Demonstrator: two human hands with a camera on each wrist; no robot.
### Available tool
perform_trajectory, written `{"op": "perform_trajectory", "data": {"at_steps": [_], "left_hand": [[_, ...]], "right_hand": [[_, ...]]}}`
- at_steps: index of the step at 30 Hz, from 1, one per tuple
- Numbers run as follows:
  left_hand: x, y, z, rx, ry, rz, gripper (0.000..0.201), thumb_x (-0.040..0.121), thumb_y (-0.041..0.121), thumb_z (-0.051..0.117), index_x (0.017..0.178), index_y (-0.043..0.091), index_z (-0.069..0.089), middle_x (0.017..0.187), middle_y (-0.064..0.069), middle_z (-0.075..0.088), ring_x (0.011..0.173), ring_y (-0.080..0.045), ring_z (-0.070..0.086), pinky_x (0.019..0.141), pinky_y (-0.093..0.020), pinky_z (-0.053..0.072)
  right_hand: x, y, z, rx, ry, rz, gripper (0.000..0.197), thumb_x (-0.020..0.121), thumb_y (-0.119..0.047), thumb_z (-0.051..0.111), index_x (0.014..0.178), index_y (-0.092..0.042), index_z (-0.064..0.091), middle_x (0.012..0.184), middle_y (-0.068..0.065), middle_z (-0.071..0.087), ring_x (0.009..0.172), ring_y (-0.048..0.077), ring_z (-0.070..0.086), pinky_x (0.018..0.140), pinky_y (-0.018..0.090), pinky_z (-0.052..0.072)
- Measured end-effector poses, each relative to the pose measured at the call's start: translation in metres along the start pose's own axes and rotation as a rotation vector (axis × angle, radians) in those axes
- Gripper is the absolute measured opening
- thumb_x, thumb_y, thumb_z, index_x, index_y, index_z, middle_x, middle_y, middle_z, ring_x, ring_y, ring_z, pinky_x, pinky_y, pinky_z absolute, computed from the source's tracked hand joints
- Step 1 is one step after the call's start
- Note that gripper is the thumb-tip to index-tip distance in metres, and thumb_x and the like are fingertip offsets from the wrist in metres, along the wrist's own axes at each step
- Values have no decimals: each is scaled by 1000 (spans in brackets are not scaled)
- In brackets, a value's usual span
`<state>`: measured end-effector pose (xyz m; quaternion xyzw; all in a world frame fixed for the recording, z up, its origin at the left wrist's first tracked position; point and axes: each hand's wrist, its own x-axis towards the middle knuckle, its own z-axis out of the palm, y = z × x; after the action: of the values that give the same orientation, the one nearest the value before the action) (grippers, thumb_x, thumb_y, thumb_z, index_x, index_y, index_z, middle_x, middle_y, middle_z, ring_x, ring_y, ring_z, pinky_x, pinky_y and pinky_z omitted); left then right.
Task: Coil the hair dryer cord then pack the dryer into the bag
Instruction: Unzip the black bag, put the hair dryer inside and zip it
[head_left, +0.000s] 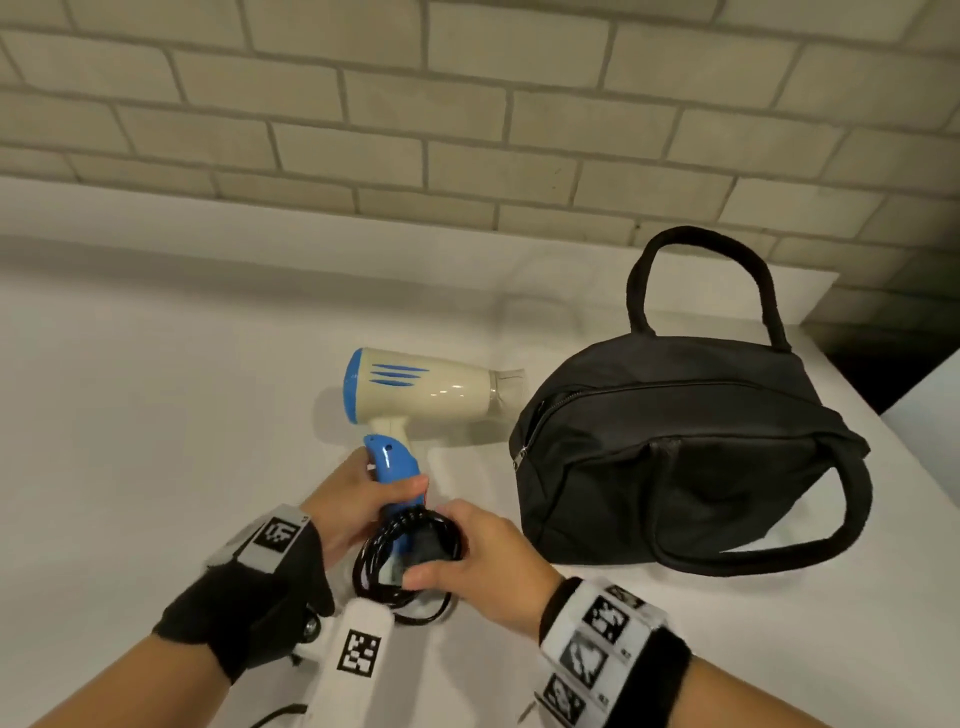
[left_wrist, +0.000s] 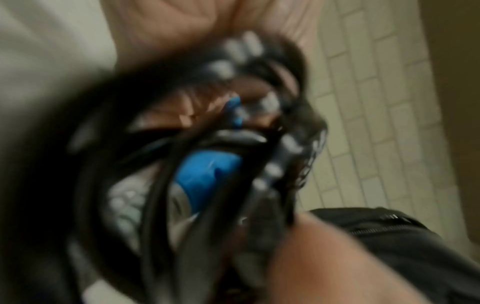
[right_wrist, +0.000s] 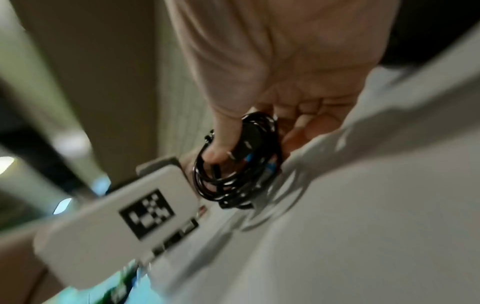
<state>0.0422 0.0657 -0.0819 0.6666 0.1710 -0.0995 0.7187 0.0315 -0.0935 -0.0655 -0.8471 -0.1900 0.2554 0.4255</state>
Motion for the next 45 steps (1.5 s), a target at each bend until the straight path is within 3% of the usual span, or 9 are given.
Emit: {"op": "perform_trajectory", "data": {"at_steps": [9,14,19,25,29,32,36,39,45], "left_hand": [[-41,36,-2,-188,-101,204,76,40,32,88,105,18,51,83,-2,73,68,-13,70,52,-21,54],[-62,59,-7,-252,-128,276,98,25,46,88,113,23,53,103,-2,72,88,-20,70,60,-23,56],[-83,92,1,-176,-229,380,92,28,50,87,111,29,53,102,-6,72,90,-26,69,62,-24,57],[-95,134,42,160,-341,533,68,49,66,67,101,23,59,85,4,74,80,-9,70,60,-16,53],[-89,166,71,221,-366,647,49,63,62,42,99,33,61,97,-1,68,82,-18,64,60,-20,54],[-77,161,91,299,-315,705,40,61,59,51,94,39,57,97,13,65,87,-4,61,72,-27,54],[-63,126,119,1041,-219,769,59,72,55,59,124,36,38,118,21,45,111,2,40,99,-22,39],[-49,112,140,1314,-134,793,72,76,55,54,137,28,23,137,10,39,124,-10,33,105,-27,30],[-39,113,154,1363,-245,762,35,79,22,53,113,27,48,102,3,50,99,-19,46,88,-29,37]], "right_hand": [[6,-39,-3,173,203,-278,50,56,-22,85,85,-36,47,123,-9,35,118,5,37,95,6,30],[-1,-65,-19,274,38,-306,63,63,-8,81,88,-38,31,120,4,50,99,11,51,96,35,46],[-22,-109,-60,102,-53,-331,101,66,0,76,137,-31,11,116,0,53,107,17,57,96,28,46],[-57,-132,-108,-45,51,-319,42,64,5,69,101,-5,52,87,11,63,75,25,61,70,41,53],[-78,-126,-146,175,35,-303,32,53,14,57,77,-6,55,63,4,55,58,15,54,52,24,47],[-92,-114,-183,272,207,-299,34,51,16,55,78,-4,54,70,11,59,68,24,60,65,42,54],[-98,-95,-231,111,447,-224,39,52,11,63,89,9,52,82,22,53,77,33,53,82,66,43],[-92,-80,-250,-59,462,-170,41,60,16,66,96,1,54,88,18,59,82,27,58,88,53,48],[-62,-45,-249,-310,195,-125,53,63,10,68,97,-26,47,93,4,63,85,13,63,78,27,54]]}}
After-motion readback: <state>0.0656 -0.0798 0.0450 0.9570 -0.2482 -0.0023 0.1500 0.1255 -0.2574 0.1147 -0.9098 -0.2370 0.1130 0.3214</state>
